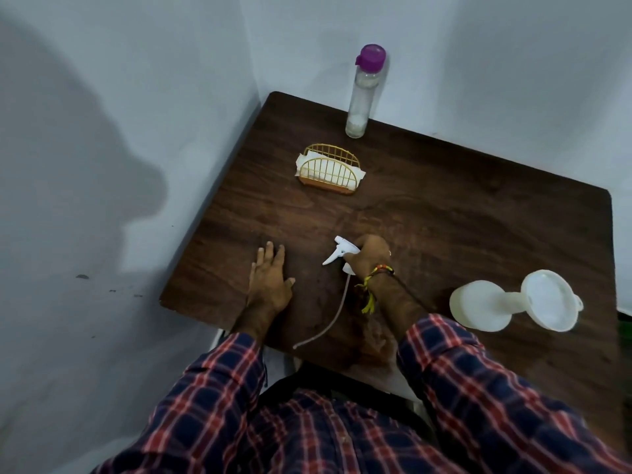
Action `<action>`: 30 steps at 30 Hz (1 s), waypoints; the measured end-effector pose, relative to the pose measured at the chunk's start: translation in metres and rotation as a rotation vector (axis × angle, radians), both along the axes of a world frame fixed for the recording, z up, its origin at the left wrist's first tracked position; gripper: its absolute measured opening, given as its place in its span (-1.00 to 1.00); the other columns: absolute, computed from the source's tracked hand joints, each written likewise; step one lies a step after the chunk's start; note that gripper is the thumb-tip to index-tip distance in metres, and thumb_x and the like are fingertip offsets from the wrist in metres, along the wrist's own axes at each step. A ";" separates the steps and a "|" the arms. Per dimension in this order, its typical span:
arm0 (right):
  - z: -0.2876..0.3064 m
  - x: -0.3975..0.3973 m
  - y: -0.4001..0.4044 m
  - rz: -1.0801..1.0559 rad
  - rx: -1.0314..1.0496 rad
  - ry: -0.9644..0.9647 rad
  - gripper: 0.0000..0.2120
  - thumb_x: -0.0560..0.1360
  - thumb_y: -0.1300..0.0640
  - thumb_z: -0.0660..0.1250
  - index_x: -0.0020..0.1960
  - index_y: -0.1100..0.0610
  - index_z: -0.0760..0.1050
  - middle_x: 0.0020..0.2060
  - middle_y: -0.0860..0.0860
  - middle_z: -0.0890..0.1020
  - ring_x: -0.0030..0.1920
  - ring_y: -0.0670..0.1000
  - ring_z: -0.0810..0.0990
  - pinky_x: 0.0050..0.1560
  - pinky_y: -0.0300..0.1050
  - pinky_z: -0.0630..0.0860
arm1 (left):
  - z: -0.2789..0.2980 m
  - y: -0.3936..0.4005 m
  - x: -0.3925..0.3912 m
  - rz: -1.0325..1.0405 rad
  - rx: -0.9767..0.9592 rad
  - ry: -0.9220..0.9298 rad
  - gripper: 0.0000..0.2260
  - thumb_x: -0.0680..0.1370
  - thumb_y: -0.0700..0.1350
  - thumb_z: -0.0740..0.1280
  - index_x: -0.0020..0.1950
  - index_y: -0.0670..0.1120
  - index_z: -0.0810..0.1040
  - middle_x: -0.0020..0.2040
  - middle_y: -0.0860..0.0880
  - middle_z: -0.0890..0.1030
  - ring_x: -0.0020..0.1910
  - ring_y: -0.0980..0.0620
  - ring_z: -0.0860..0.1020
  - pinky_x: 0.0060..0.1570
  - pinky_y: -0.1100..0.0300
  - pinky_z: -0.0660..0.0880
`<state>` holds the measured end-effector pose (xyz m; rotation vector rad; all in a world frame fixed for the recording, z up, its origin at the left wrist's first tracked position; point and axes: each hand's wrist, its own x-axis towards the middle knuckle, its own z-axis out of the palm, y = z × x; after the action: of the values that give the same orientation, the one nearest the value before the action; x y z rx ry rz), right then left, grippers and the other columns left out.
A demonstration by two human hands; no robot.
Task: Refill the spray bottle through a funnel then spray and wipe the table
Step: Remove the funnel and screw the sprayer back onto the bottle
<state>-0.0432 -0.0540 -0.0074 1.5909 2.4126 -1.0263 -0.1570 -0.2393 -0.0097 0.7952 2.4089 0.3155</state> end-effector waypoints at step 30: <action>0.132 0.236 -0.016 -0.074 0.030 0.288 -0.66 0.47 0.22 0.46 0.20 0.31 0.54 0.17 0.20 0.60 0.22 0.15 0.54 0.27 0.03 0.48 | 0.159 0.185 0.215 -0.628 0.490 -0.367 0.10 0.12 0.29 0.61 0.56 0.13 0.19 0.52 0.09 0.31 0.48 0.14 0.29 0.47 0.07 0.28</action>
<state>0.1925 -0.0703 0.1250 1.6549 2.5739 -1.3214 0.0578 -0.0540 0.1496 1.5053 1.6471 0.7291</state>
